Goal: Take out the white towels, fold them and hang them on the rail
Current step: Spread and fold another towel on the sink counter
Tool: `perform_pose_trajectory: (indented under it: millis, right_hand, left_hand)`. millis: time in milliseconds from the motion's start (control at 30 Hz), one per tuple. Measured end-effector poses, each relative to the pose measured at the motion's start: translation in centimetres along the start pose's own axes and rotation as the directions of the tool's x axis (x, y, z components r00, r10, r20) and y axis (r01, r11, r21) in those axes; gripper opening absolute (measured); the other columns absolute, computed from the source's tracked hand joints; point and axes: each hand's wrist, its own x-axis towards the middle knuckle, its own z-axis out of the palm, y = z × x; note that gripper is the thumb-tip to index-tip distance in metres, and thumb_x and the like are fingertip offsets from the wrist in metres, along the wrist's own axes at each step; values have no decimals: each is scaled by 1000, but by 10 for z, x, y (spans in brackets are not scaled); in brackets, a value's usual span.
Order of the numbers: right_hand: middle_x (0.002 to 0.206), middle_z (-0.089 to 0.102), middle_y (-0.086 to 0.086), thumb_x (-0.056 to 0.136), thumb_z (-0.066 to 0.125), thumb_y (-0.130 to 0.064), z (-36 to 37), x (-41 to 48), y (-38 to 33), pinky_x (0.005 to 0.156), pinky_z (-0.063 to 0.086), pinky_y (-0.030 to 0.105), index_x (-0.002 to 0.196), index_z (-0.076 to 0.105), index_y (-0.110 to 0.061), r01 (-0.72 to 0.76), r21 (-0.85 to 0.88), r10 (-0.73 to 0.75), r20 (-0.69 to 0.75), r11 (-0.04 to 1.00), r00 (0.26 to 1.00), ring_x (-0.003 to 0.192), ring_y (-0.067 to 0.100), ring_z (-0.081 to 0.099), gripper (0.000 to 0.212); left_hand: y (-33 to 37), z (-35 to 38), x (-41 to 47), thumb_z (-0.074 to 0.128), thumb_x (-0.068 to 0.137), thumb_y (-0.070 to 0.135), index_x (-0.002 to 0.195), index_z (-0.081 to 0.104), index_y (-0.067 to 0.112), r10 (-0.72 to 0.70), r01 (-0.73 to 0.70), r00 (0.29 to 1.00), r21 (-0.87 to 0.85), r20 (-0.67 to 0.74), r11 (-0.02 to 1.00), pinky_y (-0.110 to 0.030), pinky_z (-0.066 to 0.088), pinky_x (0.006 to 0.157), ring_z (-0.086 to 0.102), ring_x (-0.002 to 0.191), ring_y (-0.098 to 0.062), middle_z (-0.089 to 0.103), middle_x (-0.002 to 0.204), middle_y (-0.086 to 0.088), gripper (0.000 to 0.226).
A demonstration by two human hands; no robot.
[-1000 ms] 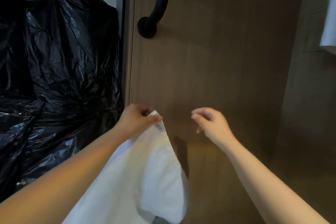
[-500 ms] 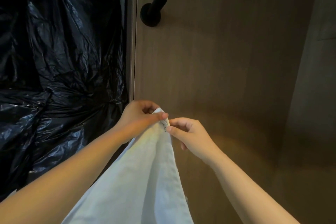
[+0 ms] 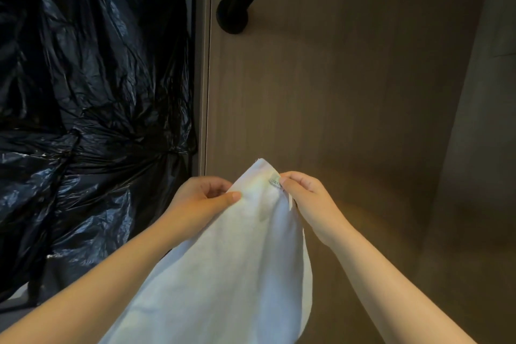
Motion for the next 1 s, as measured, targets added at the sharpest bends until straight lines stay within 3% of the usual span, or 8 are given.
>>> perform_pose_trajectory:
  millis: [100,267,400,500,633,733,800,1000]
  right_hand:
    - [79,60,0,99,50,-36,9,0,-10,67,44,15,86,66,-8,75,-55,-74,5,996,997,73,5,55,35]
    - [68,52,2,98,55,-35,15,5,-17,59,38,22,85,62,3,158,-87,-167,-110,984,980,63,8,46,41]
    - [71,47,6,98,55,-32,9,8,-15,62,35,28,88,57,10,179,-66,-189,-205,982,960,66,13,43,44]
    - [67,45,-1,99,54,-31,4,11,-16,57,35,20,84,55,8,212,-96,-229,-240,973,943,62,6,41,41]
    - [65,52,-11,99,52,-32,-7,17,-18,61,41,16,80,58,-3,220,-158,-257,-281,963,925,63,0,48,35]
    - [71,54,6,100,50,-32,-20,24,-23,64,42,24,82,57,0,229,-203,-284,-307,952,908,66,5,49,38]
    - [73,52,14,100,49,-32,-30,28,-26,65,41,28,83,56,4,234,-230,-302,-326,945,896,67,10,48,41]
    - [68,47,6,100,49,-32,-66,39,-31,63,37,28,80,53,7,214,-291,-318,-382,933,868,63,10,44,44]
  left_hand:
    - [1,6,2,72,85,24,81,77,22,38,-37,998,25,-53,999,-32,56,73,70,76,-16,75,79,0,7]
    - [5,13,0,73,84,20,88,69,26,97,-102,992,-61,-83,993,-29,52,69,66,71,-17,72,77,-2,9]
    - [3,14,-4,74,83,19,87,64,28,180,-180,984,-32,-12,983,-28,50,66,56,63,-13,63,70,1,14]
    - [1,11,-6,76,82,27,84,70,22,161,-160,986,-28,42,987,-32,57,72,66,69,-20,71,78,-2,8]
    - [-5,7,-8,72,85,34,83,73,23,155,-163,976,44,153,986,-37,60,79,72,79,-15,74,85,2,12]
    - [-15,7,-8,70,85,37,81,73,22,136,-156,974,106,182,982,-38,60,80,70,80,-15,73,85,2,16]
    - [-23,6,-6,69,85,39,76,72,23,118,-145,976,142,181,979,-34,59,77,69,77,-14,72,81,3,19]
    - [-46,-5,8,69,83,47,62,67,19,51,-99,988,339,146,936,-15,41,56,54,54,0,61,58,6,35]
